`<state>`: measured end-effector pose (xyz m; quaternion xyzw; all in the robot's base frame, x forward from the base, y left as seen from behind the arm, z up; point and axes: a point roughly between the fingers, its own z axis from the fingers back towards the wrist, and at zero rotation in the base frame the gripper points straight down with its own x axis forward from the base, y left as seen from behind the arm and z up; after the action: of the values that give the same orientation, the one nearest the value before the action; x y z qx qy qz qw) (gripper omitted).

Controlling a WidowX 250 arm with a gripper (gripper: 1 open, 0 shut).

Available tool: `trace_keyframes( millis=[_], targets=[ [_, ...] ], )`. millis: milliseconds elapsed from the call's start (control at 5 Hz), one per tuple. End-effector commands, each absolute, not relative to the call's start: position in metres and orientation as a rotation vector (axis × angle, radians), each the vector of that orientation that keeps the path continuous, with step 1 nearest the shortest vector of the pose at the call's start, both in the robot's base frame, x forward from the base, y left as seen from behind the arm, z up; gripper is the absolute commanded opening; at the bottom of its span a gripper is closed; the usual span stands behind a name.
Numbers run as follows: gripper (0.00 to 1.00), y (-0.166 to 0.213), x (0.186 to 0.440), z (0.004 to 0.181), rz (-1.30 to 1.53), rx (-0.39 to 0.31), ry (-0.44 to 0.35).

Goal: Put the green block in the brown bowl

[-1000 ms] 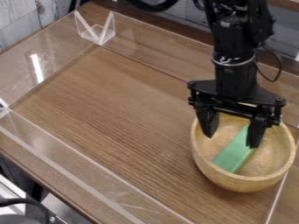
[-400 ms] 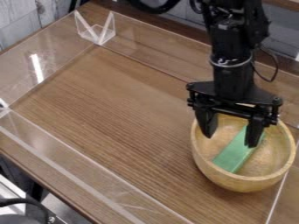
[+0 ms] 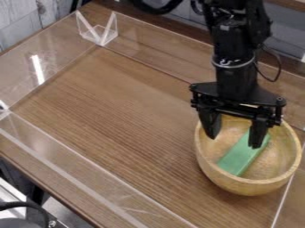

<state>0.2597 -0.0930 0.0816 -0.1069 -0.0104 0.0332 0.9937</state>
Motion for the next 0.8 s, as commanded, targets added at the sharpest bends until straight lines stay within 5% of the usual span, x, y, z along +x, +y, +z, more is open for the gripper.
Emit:
trace_keyframes(
  millis=[0, 200, 400, 600],
  targets=[
    [1.00, -0.0878, 0.2730, 0.0966, 0.076, -0.229, -0.071],
    [1.00, -0.0815, 0.2772, 0.0993, 0.081, -0.225, -0.074],
    [0.00, -0.0792, 0.2793, 0.0992, 0.083, -0.224, -0.077],
    [0.00, -0.0780, 0.2801, 0.0996, 0.084, -0.224, -0.077]
  ],
)
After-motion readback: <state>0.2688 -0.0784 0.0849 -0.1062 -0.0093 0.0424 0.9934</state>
